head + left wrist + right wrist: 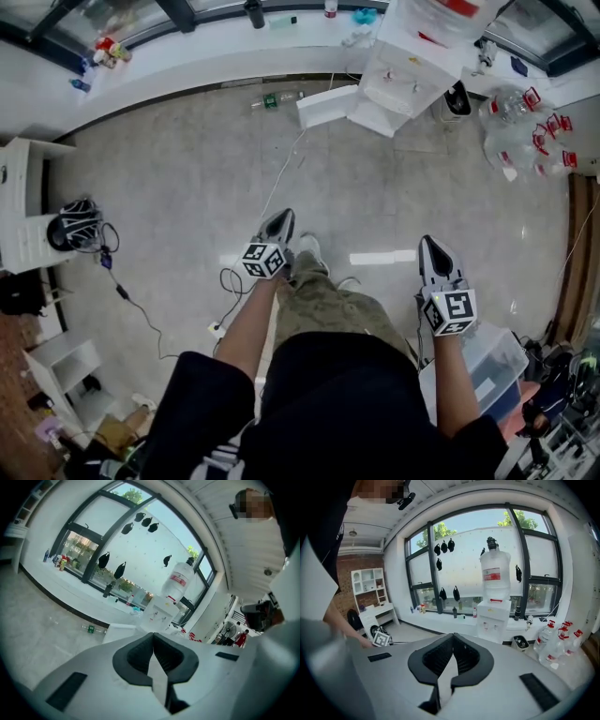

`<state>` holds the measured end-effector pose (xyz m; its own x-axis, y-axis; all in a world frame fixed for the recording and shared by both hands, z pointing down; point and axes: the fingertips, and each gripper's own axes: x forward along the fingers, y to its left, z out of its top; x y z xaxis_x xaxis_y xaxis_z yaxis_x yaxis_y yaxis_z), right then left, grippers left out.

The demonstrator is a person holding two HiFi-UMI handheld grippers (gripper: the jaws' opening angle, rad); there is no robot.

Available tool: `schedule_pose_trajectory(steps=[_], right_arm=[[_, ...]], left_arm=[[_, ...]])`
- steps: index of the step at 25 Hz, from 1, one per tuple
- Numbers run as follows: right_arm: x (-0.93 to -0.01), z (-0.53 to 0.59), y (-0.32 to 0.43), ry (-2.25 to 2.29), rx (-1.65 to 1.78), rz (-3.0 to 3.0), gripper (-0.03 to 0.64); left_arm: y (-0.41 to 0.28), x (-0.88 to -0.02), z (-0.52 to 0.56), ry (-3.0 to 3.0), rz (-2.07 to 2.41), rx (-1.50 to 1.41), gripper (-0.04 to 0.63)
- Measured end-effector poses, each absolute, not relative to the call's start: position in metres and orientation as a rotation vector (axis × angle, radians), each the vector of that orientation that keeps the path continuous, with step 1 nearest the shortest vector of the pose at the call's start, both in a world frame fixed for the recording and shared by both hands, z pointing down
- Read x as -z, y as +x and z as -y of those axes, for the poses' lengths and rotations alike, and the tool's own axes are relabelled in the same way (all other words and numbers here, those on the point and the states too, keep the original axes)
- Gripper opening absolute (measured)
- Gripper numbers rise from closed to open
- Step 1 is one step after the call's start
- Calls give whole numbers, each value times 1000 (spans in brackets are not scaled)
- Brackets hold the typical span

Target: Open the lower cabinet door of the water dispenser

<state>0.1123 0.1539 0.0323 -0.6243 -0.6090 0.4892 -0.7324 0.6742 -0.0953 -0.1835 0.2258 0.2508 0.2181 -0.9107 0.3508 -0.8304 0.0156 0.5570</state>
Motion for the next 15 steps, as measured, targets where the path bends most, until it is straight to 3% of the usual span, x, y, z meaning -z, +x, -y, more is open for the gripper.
schedule_pose_trajectory(steps=[11,15], right_arm=[[5,-204,201,1238,-396,2499,0],[10,-211,223,1285,-372,2503,0]], left_arm=[[-98,-159,-227,2131,1485,167,5],[-67,-135,-227,2301,1457,-3,5]])
